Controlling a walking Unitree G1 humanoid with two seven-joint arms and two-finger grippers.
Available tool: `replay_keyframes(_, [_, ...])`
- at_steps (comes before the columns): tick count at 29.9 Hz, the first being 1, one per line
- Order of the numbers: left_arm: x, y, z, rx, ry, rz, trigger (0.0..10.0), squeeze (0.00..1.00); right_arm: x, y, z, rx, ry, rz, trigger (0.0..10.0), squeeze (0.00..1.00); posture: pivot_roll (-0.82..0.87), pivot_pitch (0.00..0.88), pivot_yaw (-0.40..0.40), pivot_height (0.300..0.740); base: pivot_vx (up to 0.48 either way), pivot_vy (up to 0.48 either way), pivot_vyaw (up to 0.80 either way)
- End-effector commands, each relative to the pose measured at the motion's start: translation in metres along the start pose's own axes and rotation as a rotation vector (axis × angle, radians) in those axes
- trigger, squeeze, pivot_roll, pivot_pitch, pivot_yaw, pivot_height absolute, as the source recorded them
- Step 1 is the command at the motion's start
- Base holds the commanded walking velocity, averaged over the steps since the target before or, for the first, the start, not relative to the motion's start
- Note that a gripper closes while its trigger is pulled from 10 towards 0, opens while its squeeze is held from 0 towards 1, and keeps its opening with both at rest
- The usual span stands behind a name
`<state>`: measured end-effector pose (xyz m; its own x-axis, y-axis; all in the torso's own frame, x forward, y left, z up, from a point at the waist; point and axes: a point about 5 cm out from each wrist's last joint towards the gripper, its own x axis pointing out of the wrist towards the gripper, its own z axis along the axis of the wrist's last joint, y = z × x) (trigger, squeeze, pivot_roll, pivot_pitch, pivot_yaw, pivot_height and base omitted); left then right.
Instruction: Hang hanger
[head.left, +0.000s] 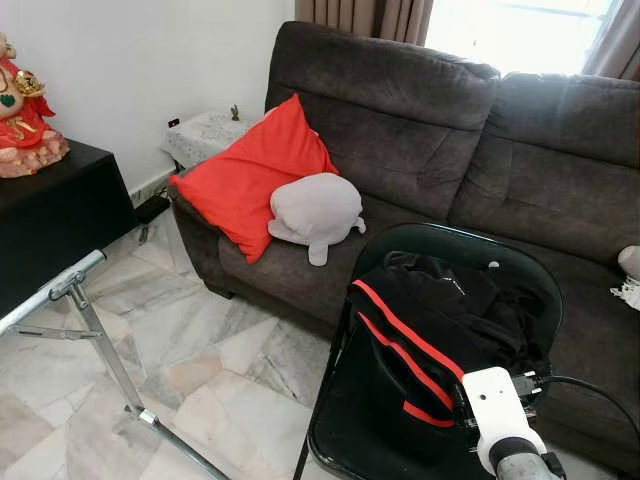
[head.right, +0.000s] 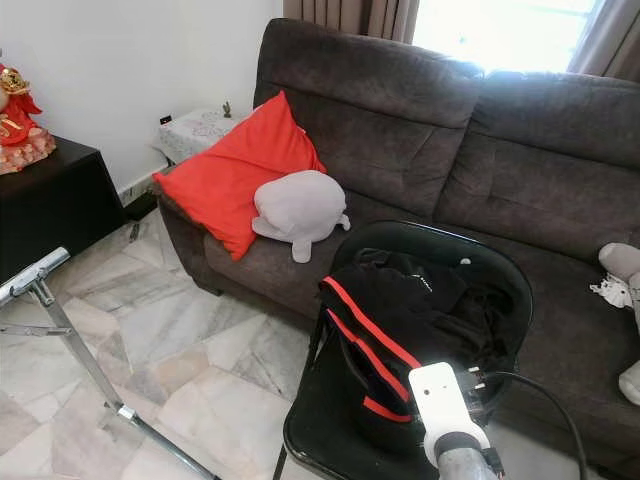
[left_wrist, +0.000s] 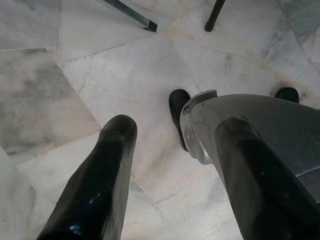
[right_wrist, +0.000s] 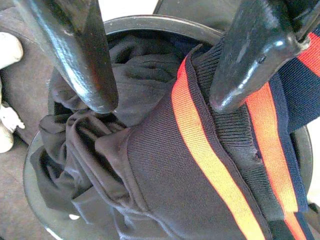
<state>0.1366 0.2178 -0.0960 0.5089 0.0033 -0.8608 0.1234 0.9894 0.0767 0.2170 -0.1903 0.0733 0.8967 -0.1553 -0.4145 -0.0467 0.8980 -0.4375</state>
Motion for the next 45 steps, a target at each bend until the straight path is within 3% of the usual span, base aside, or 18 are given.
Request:
replay_keyframes(1, [0.0,-0.001,-0.002,0.008,0.013,-0.009,10.0,0.0,0.003,-0.004,0.001,0.005,-0.007,-0.004,10.0,0.0,-0.01,0.014,-0.022,0.74,0.0,0.0,0.0])
replay_keyframes(16, [0.0,-0.002,-0.002,0.01,0.016,-0.01,10.0,0.0,0.018,-0.007,0.003,-0.009,-0.018,-0.023,10.0,0.0,-0.01,0.008,-0.02,0.74,0.0,0.0,0.0])
replay_keyframes(28, [0.0,-0.002,-0.002,0.012,0.015,-0.009,10.0,0.0,0.021,-0.029,0.014,0.02,-0.102,-0.205,10.0,0.0,-0.01,0.008,-0.019,0.74,0.0,0.0,0.0])
replay_keyframes(39, [0.0,-0.002,-0.002,0.012,0.016,-0.013,10.0,0.0,0.032,-0.014,0.003,0.006,-0.021,-0.114,10.0,0.0,0.0,0.007,-0.016,0.74,0.0,0.0,0.0])
replay_keyframes(45, [0.0,-0.002,-0.002,0.012,0.016,-0.013,10.0,0.0,0.039,-0.014,0.011,0.021,-0.071,-0.124,10.0,0.0,0.0,0.007,-0.016,0.74,0.0,0.0,0.0])
